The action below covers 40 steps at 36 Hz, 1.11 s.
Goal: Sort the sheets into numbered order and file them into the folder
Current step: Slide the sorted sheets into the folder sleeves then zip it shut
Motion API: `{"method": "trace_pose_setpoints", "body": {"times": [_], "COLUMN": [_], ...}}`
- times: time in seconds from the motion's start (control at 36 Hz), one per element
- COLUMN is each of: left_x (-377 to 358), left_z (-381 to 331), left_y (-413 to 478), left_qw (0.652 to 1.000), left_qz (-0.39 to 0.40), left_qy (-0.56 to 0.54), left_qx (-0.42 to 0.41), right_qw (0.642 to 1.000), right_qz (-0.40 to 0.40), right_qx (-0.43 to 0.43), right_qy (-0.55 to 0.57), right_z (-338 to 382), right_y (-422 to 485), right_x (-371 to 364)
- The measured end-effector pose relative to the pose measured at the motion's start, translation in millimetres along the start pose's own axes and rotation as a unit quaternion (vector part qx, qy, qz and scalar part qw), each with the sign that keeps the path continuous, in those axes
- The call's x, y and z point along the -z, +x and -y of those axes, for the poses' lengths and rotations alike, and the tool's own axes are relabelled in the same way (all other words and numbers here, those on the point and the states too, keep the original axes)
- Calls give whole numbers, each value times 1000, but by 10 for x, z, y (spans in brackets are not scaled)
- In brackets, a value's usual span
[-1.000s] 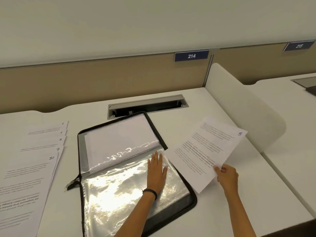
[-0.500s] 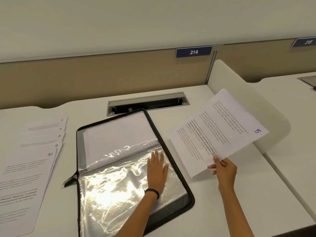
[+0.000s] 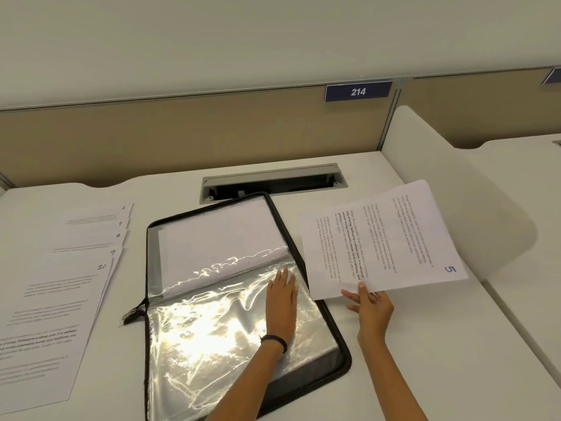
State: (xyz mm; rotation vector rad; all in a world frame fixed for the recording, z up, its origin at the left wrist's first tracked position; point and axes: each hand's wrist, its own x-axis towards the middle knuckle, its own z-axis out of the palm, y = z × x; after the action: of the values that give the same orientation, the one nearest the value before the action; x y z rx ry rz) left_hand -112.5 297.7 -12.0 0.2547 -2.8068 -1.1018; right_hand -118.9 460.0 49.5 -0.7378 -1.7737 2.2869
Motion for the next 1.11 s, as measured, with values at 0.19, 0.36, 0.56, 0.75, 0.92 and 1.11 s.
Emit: {"method": "trace_pose_setpoints", "body": {"times": [0.19, 0.36, 0.56, 0.75, 0.92, 1.11], "left_x": [42, 145, 124, 101, 132, 108], "left_z": [-5, -100, -148, -138, -180, -171], "left_y": [11, 30, 54, 90, 123, 163], "left_qw": [996, 991, 991, 991, 989, 989], "left_qz": [-73, -111, -119, -117, -128, -124], "left_qy": [-58, -73, -56, -60, -76, -73], "left_qx": [8, -6, -12, -5, -8, -18], "right_qw": [1000, 1000, 998, 993, 985, 969], "right_qz": [1, 4, 24, 59, 89, 146], "right_qx": [-3, -6, -10, -5, -25, -38], "right_qy": [-11, -7, -49, -104, -143, -198], "right_z": [-83, -100, -90, -41, 42, 169], "right_y": [-24, -15, -22, 67, 86, 28], "right_x": [-30, -52, -72, 105, 221, 323]}}
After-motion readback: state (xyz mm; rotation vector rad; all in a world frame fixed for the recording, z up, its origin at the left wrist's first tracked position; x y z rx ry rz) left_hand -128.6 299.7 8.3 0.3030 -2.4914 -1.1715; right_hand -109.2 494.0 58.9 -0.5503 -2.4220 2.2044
